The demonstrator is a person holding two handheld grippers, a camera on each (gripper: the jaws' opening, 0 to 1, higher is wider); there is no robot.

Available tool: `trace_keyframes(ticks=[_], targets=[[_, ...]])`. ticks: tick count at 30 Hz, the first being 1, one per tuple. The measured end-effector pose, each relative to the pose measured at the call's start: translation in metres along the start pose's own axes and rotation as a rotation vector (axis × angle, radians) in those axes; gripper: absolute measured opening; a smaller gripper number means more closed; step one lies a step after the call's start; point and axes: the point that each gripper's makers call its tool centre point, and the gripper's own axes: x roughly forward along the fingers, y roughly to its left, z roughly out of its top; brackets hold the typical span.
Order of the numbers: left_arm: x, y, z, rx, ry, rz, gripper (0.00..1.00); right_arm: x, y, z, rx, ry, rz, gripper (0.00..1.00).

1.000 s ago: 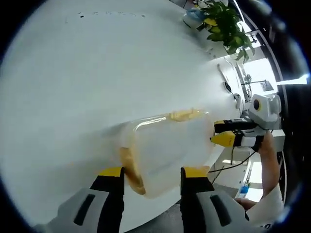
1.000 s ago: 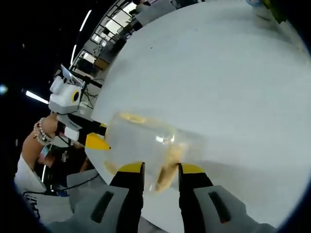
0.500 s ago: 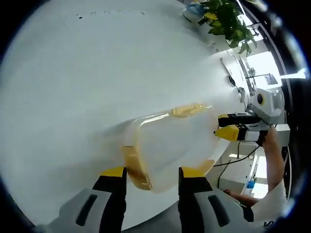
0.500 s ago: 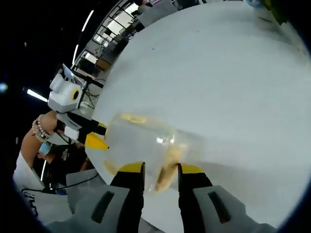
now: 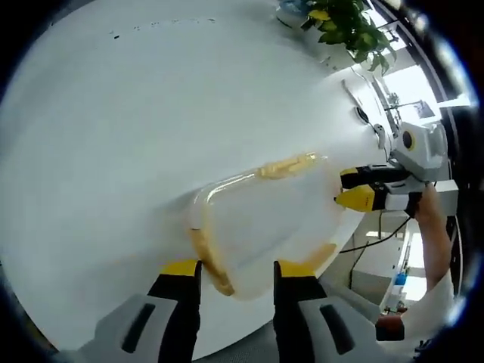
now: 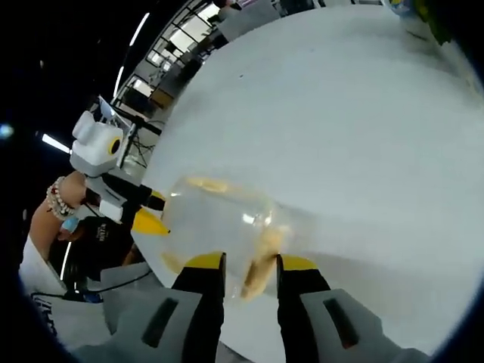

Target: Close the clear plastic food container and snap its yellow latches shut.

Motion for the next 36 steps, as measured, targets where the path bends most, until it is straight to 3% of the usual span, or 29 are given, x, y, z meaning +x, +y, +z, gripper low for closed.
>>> trace_keyframes(ticks=[16, 20, 27, 36], targets=[[0.002, 0.0, 0.002, -0.012, 0.017, -0.012, 0.3, 0.001, 0.0, 0.0, 0.009, 0.012, 0.012, 0.21], [0.003, -0.002, 0.003, -0.003, 0.01, -0.044, 0.28, 0.001, 0.0, 0.0, 0.01, 0.012, 0.015, 0.21], [0.014, 0.0, 0.001, 0.005, 0.01, -0.04, 0.28, -0.001, 0.0, 0.0, 0.009, 0.01, 0.017, 0.21], [0.013, -0.002, -0.003, -0.005, 0.006, -0.053, 0.28, -0.003, -0.002, -0.003, 0.081, -0.021, 0.06, 0.19]])
